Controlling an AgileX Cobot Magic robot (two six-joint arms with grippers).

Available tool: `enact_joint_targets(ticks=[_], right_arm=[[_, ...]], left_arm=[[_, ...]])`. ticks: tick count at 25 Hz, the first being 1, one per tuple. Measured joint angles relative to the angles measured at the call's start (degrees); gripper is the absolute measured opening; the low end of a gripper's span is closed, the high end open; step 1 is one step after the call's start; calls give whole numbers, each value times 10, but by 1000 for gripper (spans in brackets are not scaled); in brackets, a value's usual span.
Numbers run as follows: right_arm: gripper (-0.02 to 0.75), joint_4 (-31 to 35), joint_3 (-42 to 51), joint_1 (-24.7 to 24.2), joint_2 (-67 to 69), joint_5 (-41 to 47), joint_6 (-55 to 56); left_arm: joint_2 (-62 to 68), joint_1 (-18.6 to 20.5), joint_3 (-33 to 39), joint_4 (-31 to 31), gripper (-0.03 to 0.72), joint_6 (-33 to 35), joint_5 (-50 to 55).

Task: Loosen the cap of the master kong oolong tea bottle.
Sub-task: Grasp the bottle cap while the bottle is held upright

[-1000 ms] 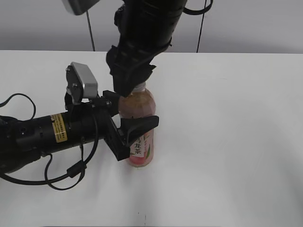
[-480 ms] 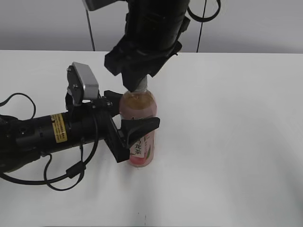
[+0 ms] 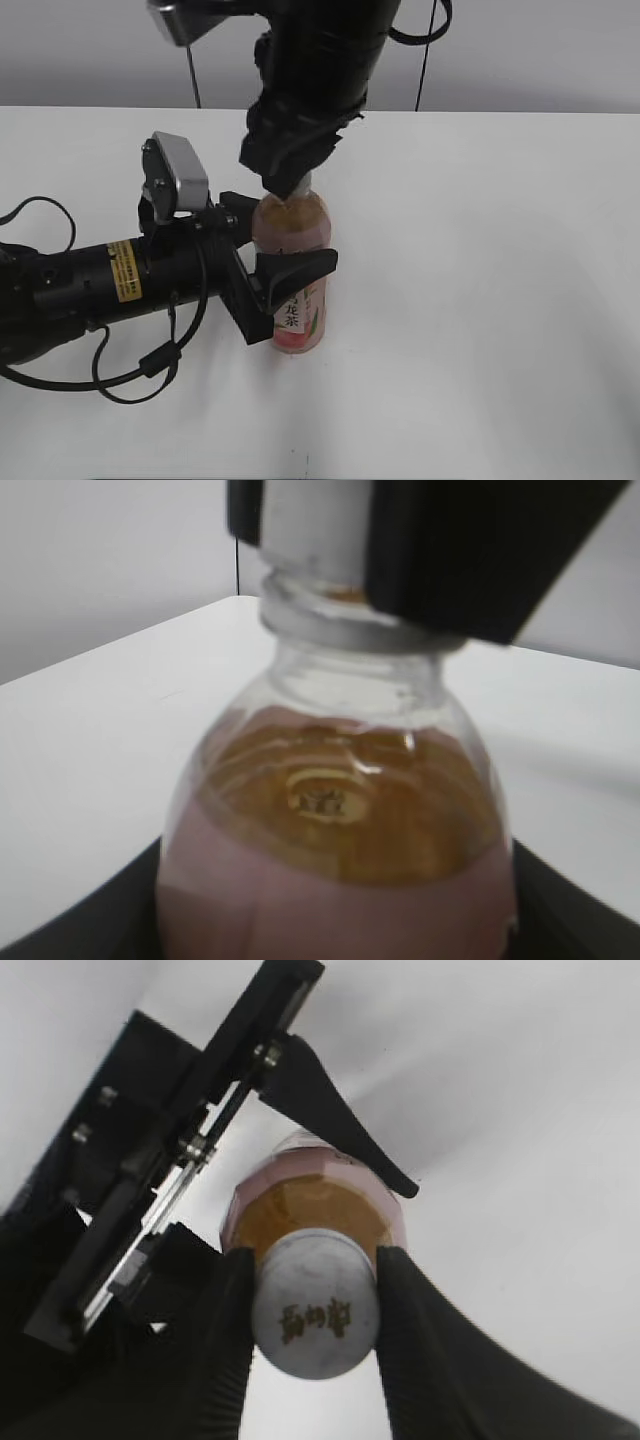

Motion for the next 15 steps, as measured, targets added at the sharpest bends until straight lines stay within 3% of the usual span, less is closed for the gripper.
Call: enact_joint_targets(ticks=[15], right_arm=[[274,9,0,1,-2,6,-761]], left_arm=[[0,1,0,11,443,3,-1]])
